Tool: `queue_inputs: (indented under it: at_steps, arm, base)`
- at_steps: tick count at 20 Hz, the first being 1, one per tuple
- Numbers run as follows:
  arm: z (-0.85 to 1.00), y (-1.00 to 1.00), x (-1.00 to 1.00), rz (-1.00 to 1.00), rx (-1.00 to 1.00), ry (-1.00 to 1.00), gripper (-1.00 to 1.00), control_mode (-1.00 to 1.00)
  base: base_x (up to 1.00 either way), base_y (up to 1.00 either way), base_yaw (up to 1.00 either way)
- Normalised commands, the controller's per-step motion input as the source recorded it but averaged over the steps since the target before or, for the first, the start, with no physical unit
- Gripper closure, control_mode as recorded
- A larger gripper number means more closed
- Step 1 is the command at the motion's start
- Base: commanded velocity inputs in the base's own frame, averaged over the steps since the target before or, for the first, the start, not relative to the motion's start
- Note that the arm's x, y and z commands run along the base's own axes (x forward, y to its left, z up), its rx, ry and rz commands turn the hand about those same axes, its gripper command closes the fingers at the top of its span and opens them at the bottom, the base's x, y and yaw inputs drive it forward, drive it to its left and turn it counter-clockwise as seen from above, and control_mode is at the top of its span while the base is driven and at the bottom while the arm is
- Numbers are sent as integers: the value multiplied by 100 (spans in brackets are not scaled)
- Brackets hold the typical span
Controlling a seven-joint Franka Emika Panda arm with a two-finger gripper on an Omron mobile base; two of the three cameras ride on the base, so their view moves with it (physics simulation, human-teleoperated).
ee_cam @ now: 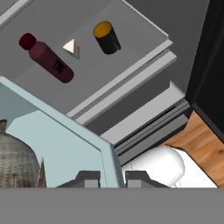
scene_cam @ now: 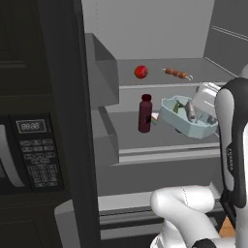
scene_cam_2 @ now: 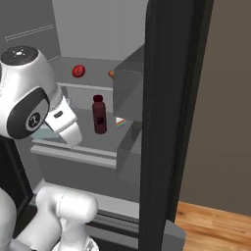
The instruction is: Place the tupperware on the top shelf of the fridge. Make space for the tupperware among the existing items by rearranging them on the shelves if needed. Close the fridge door when finished.
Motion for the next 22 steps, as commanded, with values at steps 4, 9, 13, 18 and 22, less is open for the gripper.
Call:
queue_inputs:
  at_steps: [4,9,13,18,22]
  arm:
    - [2,11,38,0,1,0,100,-100]
    - [0,12,23,5,3,-5,100,-100]
    - [0,17,15,7,0,-15,100,-100]
    - [0,26,20,5,0,-15,100,-100]
    - [0,32,23,2,0,-11,100,-100]
  base:
    - [0,0,0]
    - [0,0,0]
    - [0,0,0]
    - [0,0,0]
    - [0,0,0]
